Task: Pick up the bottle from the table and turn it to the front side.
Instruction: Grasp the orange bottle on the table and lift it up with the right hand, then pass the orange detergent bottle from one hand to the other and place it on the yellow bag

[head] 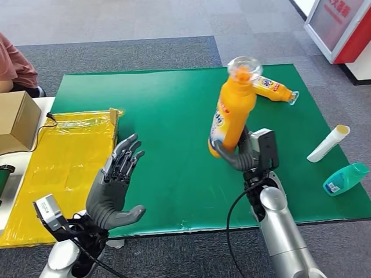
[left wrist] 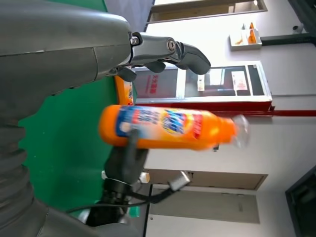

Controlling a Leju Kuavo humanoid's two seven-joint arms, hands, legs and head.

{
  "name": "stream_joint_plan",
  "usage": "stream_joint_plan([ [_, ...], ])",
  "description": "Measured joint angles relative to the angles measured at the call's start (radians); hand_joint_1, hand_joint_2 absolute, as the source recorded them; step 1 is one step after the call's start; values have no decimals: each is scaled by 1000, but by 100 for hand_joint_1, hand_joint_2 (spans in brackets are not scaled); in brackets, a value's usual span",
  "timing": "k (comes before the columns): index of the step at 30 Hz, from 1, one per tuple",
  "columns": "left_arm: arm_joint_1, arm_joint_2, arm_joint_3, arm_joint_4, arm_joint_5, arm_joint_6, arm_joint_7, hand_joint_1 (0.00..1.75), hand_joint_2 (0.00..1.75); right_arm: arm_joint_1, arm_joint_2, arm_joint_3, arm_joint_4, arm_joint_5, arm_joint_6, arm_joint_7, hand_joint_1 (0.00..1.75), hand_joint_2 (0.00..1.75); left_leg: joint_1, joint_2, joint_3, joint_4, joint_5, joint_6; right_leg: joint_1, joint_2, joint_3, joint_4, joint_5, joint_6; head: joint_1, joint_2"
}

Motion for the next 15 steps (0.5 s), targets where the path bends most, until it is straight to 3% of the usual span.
stream_joint_plan([
  [3,3,4,0,2,1,14,-12,0,175,19,2,-24,-84,-125,-9,-4,175,175,0,0,0,0,0,0,0,0,0,0,0,0,0,0],
  [7,5,6,0,2,12,40,-15,0,175,55,10,-32,-173,-152,-24,-18,175,175,0,0,0,0,0,0,0,0,0,0,0,0,0,0],
  [15,-17,8,15,2,22,111,-7,0,175,132,40,16,-294,32,-161,-116,175,175,0,0,0,0,0,0,0,0,0,0,0,0,0,0],
])
